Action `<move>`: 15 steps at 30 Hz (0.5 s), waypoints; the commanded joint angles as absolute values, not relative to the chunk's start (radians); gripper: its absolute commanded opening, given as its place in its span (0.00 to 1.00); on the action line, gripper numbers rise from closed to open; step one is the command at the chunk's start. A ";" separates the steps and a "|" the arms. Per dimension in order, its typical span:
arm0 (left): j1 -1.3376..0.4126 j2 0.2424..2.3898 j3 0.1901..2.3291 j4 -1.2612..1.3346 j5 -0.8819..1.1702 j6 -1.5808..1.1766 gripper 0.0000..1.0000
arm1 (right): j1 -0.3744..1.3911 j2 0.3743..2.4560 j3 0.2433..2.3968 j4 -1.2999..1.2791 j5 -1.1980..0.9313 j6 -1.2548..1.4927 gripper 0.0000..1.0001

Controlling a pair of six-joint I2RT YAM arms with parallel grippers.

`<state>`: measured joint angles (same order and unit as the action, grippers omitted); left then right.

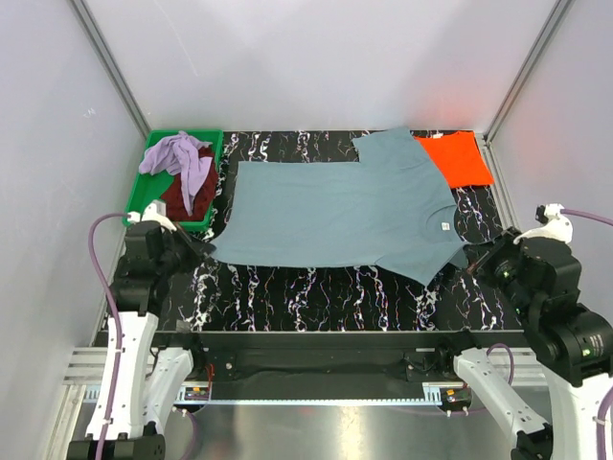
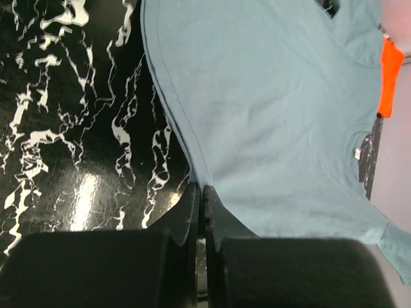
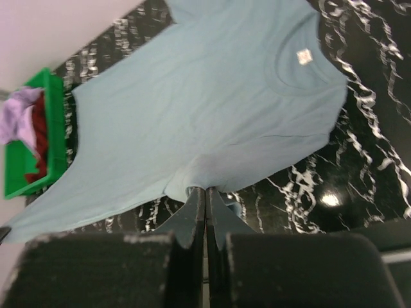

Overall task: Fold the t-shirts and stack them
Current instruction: Flatten the tshirt out

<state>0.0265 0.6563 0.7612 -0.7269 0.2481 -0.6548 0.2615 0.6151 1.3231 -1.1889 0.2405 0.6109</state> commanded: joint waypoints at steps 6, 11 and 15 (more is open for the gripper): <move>0.031 0.670 0.940 -0.791 0.207 -0.641 0.00 | 0.261 0.667 1.485 -1.094 0.132 0.492 0.00; 0.031 0.669 0.992 -0.870 0.150 -0.603 0.00 | 0.259 0.689 1.532 -1.190 0.176 0.497 0.00; 0.031 0.669 0.945 -0.907 0.138 -0.586 0.00 | 0.259 0.729 1.503 -1.391 0.215 0.526 0.00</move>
<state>0.0265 0.6697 0.9512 -0.8677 0.1799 -0.6235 0.2615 0.6807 1.5135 -1.2434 0.1776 0.5205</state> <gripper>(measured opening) 0.027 0.010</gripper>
